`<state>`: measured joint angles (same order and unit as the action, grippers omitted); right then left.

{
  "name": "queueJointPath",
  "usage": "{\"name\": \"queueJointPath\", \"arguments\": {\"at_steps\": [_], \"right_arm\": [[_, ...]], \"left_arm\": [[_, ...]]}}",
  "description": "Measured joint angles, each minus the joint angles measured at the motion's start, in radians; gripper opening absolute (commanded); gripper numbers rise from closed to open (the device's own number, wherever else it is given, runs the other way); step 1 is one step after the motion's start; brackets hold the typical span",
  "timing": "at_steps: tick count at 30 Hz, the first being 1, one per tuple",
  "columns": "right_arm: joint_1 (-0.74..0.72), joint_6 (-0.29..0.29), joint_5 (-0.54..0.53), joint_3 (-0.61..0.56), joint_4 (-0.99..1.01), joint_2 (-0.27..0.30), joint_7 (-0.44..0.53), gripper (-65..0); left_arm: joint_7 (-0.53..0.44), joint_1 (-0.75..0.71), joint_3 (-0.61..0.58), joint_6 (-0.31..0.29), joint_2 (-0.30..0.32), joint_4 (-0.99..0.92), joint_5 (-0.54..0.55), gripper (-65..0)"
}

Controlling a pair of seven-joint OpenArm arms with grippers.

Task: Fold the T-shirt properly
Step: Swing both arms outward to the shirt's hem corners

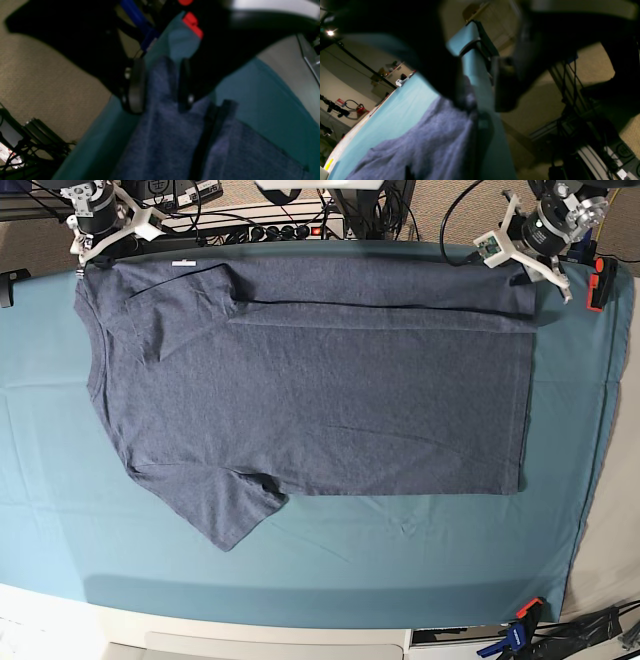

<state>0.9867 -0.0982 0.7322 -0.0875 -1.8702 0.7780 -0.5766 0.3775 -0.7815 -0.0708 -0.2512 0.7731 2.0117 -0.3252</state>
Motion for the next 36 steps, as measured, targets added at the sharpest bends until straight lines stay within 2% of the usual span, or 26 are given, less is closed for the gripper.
{"name": "queueJointPath", "arguments": {"at_steps": [5, 7, 10, 11, 12, 13, 14, 15, 19, 23, 27, 30, 33, 34, 36], "right_arm": [[0.000, 0.000, 0.000, 0.001, 0.000, 0.000, -0.015, -41.6], [0.006, -0.017, 0.001, 0.001, 0.000, 0.000, -0.023, -41.6], [0.044, -0.031, 0.006, 0.002, 0.000, 0.000, -0.030, -41.6], [0.063, -0.031, 0.027, 0.002, -0.005, 0.000, -0.039, -41.6], [0.085, -0.030, 0.034, 0.002, -0.017, 0.000, -0.050, -41.6], [0.106, -0.027, 0.049, 0.002, -0.037, 0.003, -0.058, -41.6], [0.127, -0.017, 0.068, 0.002, -0.062, 0.002, -0.061, -41.6], [0.147, -0.005, 0.076, 0.002, -0.091, 0.003, -0.067, -41.6], [0.188, 0.074, 0.132, 0.003, -0.203, 0.005, -0.105, -41.6], [0.185, 0.078, 0.134, 0.005, -0.292, 0.005, -0.112, -41.6], [0.186, 0.106, 0.157, 0.027, -0.357, 0.005, -0.123, -41.6], [0.185, 0.151, 0.159, 0.114, -0.406, 0.005, -0.123, -41.6], [0.131, 0.204, 0.144, 0.243, -0.449, -0.021, -0.114, -41.7], [0.087, 0.229, 0.096, 0.289, -0.462, -0.039, -0.097, -42.1], [-0.026, 0.241, -0.034, 0.366, -0.473, -0.072, -0.055, -42.1]], "left_arm": [[0.003, 0.000, 0.000, 0.000, 0.000, 0.000, 0.000, -40.1], [0.013, -0.001, 0.000, -0.002, 0.000, 0.003, 0.001, -40.1], [0.048, -0.018, 0.000, -0.016, 0.000, 0.010, 0.001, -40.1], [0.079, -0.033, 0.000, -0.047, 0.000, 0.009, 0.005, -40.1], [0.071, -0.056, -0.007, -0.029, -0.002, 0.008, -0.005, -40.1], [0.099, -0.077, -0.005, -0.039, -0.003, 0.024, -0.001, -40.1], [0.132, -0.094, -0.007, -0.069, 0.000, 0.037, 0.014, -40.1], [0.147, -0.116, -0.013, -0.069, -0.001, 0.053, 0.023, -40.1], [0.223, -0.142, -0.011, -0.016, -0.003, 0.196, 0.018, -40.1], [0.278, -0.144, 0.019, -0.024, -0.002, 0.294, 0.022, -40.1], [0.280, -0.143, 0.143, -0.020, 0.000, 0.330, 0.030, -40.1], [0.270, -0.146, 0.264, -0.026, 0.018, 0.329, 0.103, -40.1], [0.204, -0.125, 0.393, -0.029, 0.059, 0.330, 0.226, -40.3], [0.195, -0.097, 0.431, -0.034, 0.074, 0.329, 0.291, -40.4], [0.171, -0.009, 0.489, -0.048, 0.100, 0.329, 0.413, -40.5]]}}
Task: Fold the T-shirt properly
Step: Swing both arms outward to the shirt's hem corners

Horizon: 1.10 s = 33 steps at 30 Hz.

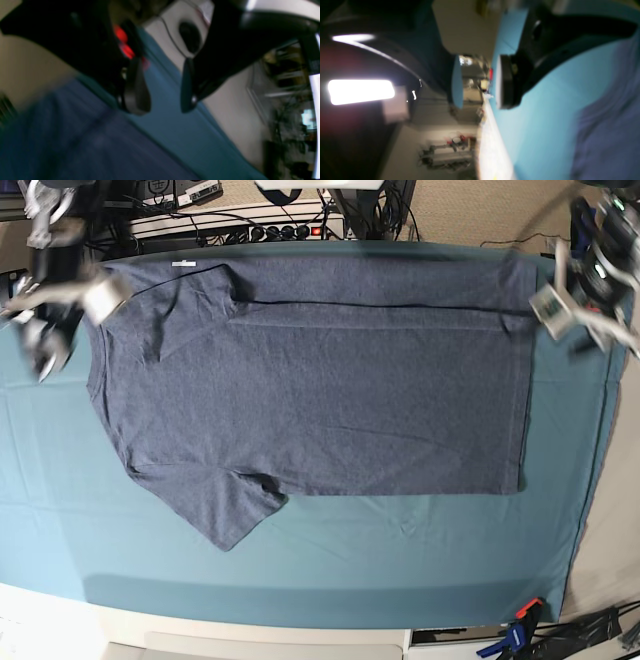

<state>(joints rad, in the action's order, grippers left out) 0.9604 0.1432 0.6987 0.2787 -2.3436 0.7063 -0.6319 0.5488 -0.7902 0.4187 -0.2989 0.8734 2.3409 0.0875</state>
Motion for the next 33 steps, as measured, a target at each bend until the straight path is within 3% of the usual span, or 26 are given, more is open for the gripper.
{"name": "queueJointPath", "arguments": {"at_steps": [2, 5, 10, 13, 17, 22, 24, 26, 29, 33], "right_arm": [[-0.110, -0.007, -0.143, 0.034, 0.001, -0.031, 0.014, -42.1], [-0.230, 0.000, -0.259, 0.023, 0.002, -0.052, 0.068, -42.1], [-0.343, 0.018, -0.316, -0.086, 0.002, -0.045, 0.115, -42.1], [-0.407, 0.098, -0.325, -0.151, 0.042, -0.045, 0.125, -42.1], [-0.491, 0.160, -0.382, -0.187, 0.214, -0.047, 0.158, -42.1], [-0.672, 0.159, -0.503, -0.189, 0.541, -0.052, 0.175, -42.1], [-0.759, 0.156, -0.603, -0.189, 0.660, -0.055, 0.166, -42.4], [-0.851, 0.122, -0.721, -0.188, 0.756, -0.058, 0.160, -42.7], [-1.003, 0.009, -0.889, -0.188, 0.877, -0.062, 0.120, -42.7], [-1.215, -0.119, -1.041, -0.183, 1.016, -0.095, 0.046, -42.7]], "left_arm": [[-0.023, 0.095, 0.030, -0.008, 0.023, 0.001, 0.087, -40.5], [-0.063, 0.230, 0.025, -0.050, 0.041, -0.057, 0.218, -40.5], [-0.071, 0.369, 0.024, -0.061, 0.064, -0.232, 0.344, -40.5], [-0.066, 0.415, 0.022, -0.064, 0.082, -0.343, 0.431, -40.5], [-0.040, 0.438, 0.022, -0.100, 0.106, -0.432, 0.499, -40.5], [-0.035, 0.437, 0.022, -0.102, 0.116, -0.475, 0.509, -40.5], [-0.033, 0.437, 0.021, -0.103, 0.114, -0.476, 0.509, -40.5], [-0.035, 0.439, 0.021, -0.102, 0.114, -0.475, 0.510, -40.5], [-0.034, 0.457, 0.021, -0.098, 0.113, -0.484, 0.518, -40.5], [-0.029, 0.532, 0.021, -0.086, 0.106, -0.601, 0.614, -40.6]]}}
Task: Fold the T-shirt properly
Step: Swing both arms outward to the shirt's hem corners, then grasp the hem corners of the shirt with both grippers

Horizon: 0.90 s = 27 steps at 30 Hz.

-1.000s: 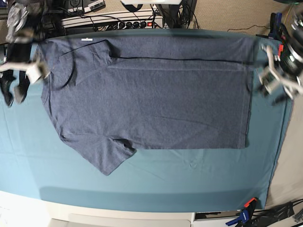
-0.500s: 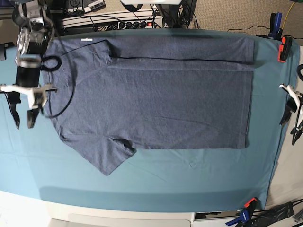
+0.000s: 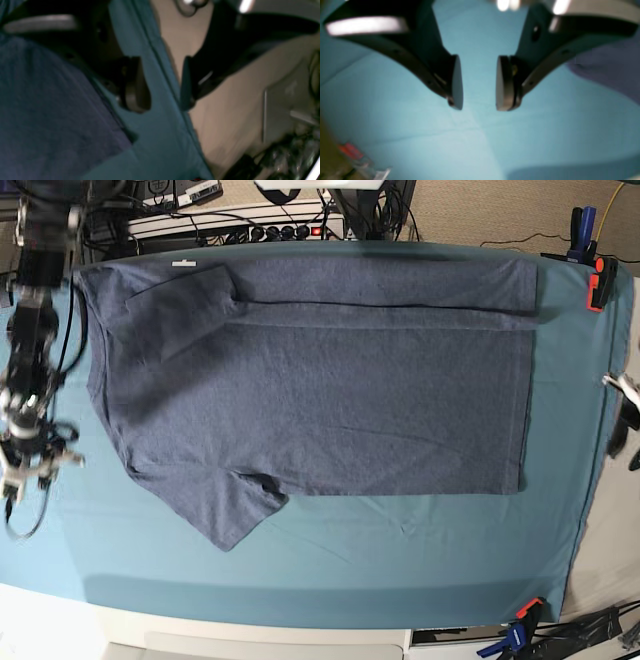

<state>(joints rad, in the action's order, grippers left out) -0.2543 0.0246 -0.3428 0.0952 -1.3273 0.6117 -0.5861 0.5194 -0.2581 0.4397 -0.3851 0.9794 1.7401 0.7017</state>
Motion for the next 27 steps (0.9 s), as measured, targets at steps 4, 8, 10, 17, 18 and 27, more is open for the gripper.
{"name": "queueJointPath", "arguments": {"at_steps": [4, 8, 10, 17, 18, 27], "right_arm": [[-0.183, -0.154, -0.134, 0.002, 0.152, -0.056, -0.097, -42.8], [-0.357, -0.319, -0.264, 0.002, 0.342, -0.111, -0.209, -43.1], [-0.442, -0.386, -0.330, 0.003, 0.446, -0.129, -0.272, -43.2], [-0.669, -0.507, -0.492, 0.003, 0.734, -0.151, -0.415, -43.2], [-0.687, -0.512, -0.496, 0.003, 0.759, -0.150, -0.425, -43.2], [-0.704, -0.512, -0.425, 0.003, 0.843, -0.153, -0.462, -43.2]], "left_arm": [[0.026, 0.110, 0.000, -0.047, -0.001, -0.173, 0.125, -40.8], [0.076, 0.239, 0.000, -0.135, -0.005, -0.321, 0.276, -43.7], [0.093, 0.298, 0.000, -0.143, -0.004, -0.379, 0.325, -43.8], [0.136, 0.389, -0.054, -0.132, -0.005, -0.621, 0.439, -43.9], [0.148, 0.410, -0.078, -0.133, -0.008, -0.666, 0.464, -43.9], [0.234, 0.676, -0.301, -0.140, -0.093, -0.961, 0.595, -43.9]]}}
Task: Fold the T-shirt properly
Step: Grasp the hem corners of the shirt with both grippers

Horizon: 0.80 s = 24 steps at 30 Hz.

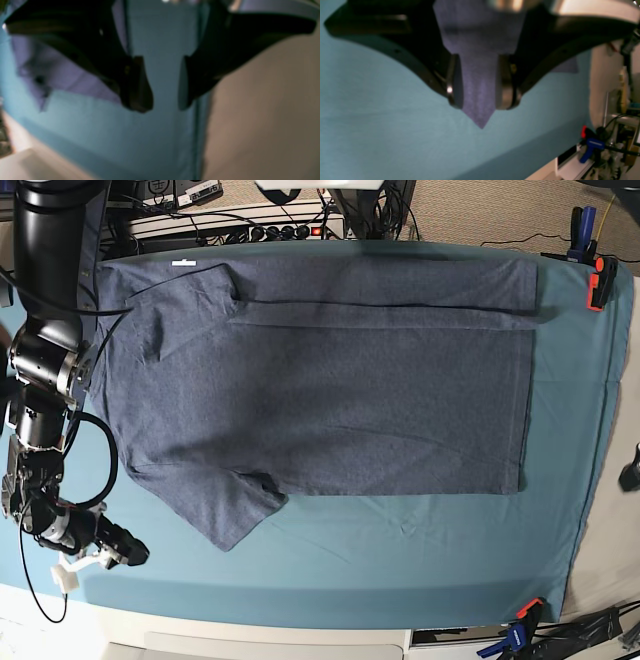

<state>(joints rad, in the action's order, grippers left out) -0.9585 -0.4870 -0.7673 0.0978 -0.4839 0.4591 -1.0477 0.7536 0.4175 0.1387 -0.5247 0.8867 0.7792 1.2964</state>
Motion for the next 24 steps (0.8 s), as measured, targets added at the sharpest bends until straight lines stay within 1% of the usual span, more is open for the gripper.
{"name": "queueJointPath", "arguments": {"at_steps": [2, 4, 5, 8, 10, 13, 16, 18, 21, 23, 24], "right_arm": [[-0.003, 0.000, 0.019, 0.000, 0.000, 0.009, -0.003, -43.2], [-0.003, -0.001, 0.018, 0.000, 0.000, 0.008, -0.023, -43.2], [-0.003, -0.001, 0.019, 0.000, 0.000, 0.006, -0.038, -43.2], [-0.002, -0.001, 0.022, 0.000, 0.000, 0.003, -0.040, -43.2], [-0.003, -0.014, 0.022, 0.000, 0.000, 0.002, -0.039, -43.2], [-0.003, -0.034, 0.090, 0.000, 0.000, -0.014, -0.036, -43.2], [-0.002, -0.057, 0.144, -0.002, 0.000, -0.042, -0.035, -43.2], [-0.002, -0.057, 0.159, -0.002, 0.000, -0.050, -0.024, -43.2], [-0.002, -0.056, 0.172, -0.002, 0.000, -0.043, -0.010, -43.2], [-0.002, -0.056, 0.177, -0.002, 0.000, -0.041, -0.010, -43.2], [-0.002, -0.061, 0.177, -0.002, 0.000, -0.042, -0.010, -43.2]], "left_arm": [[-0.008, 0.043, -0.008, 0.005, 0.011, -0.008, -0.005, -43.9], [-0.012, 0.076, -0.022, -0.010, 0.020, -0.006, 0.010, -43.9], [-0.014, 0.082, -0.037, -0.012, 0.019, -0.002, 0.021, -43.9], [0.006, 0.090, -0.109, -0.011, -0.001, -0.001, 0.026, -43.9], [0.016, 0.088, -0.161, -0.011, -0.032, -0.002, 0.038, -43.9], [0.024, 0.089, -0.230, -0.011, -0.106, -0.002, 0.042, -43.9], [0.029, 0.086, -0.270, -0.011, -0.193, -0.002, 0.029, -43.9], [0.028, 0.084, -0.283, -0.011, -0.236, -0.002, 0.011, -43.9], [0.027, 0.084, -0.287, -0.011, -0.262, -0.002, -0.014, -43.9], [0.003, 0.085, -0.287, -0.011, -0.267, -0.002, -0.053, -43.9], [-0.002, 0.085, -0.287, 0.011, -0.269, -0.002, -0.079, -43.9]]}}
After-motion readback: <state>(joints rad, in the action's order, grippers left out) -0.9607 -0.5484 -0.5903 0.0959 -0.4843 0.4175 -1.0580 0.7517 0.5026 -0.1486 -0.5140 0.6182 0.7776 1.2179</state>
